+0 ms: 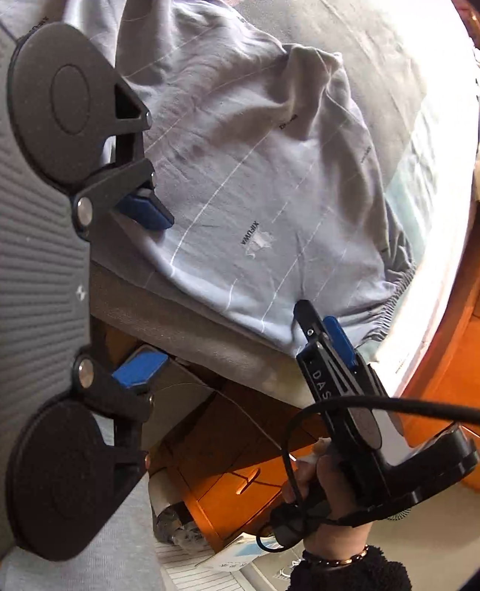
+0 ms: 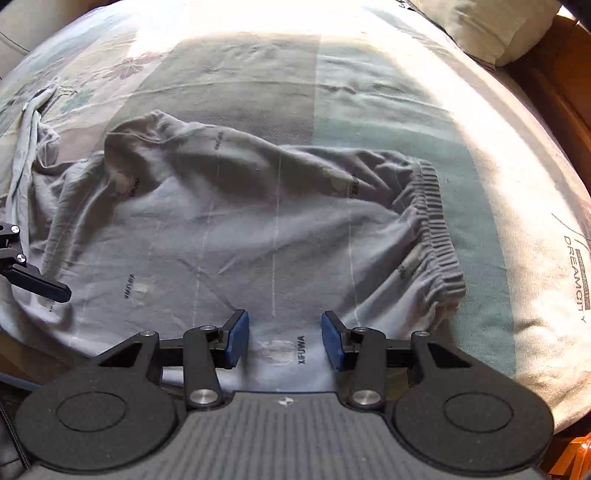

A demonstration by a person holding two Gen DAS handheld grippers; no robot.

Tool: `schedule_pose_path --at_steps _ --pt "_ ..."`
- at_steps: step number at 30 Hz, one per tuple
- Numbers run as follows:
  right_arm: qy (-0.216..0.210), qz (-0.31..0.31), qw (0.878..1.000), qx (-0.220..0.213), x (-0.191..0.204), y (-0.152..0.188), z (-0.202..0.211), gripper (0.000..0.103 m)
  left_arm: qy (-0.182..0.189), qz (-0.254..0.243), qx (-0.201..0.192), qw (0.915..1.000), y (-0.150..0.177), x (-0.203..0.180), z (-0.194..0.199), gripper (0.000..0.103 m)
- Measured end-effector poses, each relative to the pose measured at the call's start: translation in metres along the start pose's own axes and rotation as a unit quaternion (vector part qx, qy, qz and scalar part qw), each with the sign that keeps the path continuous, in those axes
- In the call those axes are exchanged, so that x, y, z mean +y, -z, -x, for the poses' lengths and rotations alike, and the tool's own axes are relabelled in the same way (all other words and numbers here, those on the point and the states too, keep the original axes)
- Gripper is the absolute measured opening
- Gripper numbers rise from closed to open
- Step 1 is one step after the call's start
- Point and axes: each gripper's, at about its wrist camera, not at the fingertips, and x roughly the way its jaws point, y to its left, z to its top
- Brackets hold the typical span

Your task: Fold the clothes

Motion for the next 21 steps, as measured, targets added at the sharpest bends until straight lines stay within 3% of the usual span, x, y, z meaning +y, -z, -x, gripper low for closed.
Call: schedule_pose_path --at_steps 2,5,8,14,18,21 --pt "-0.002 0.001 1.000 0.001 -0.015 0.006 -0.005 0.049 0.015 -0.012 0.016 0.9997 0.004 -0.012 -0.002 0.075" --pt "-0.001 0.008 1.000 0.005 -0.017 0.006 -0.006 0.049 0.009 -0.031 0.030 0.9990 0.004 -0.020 -0.003 0.075" --pt "-0.002 -0.002 1.000 0.003 -0.012 -0.003 -0.005 0.050 0.004 -0.030 0.024 0.9993 -0.007 -0.011 0.007 0.075" --pt "-0.038 0.020 0.998 -0.040 0.007 -0.017 -0.001 0.050 -0.086 -0.071 0.014 0.9937 -0.015 0.015 0.024 0.075" --pt "-0.031 0.014 0.999 -0.043 0.012 -0.016 -0.010 0.051 -0.095 -0.070 0.032 0.9925 -0.009 0.027 0.017 0.075" --pt "-0.021 0.009 0.998 -0.053 0.015 -0.011 -0.014 0.059 -0.095 -0.075 0.032 0.9921 -0.003 0.030 0.012 0.076"
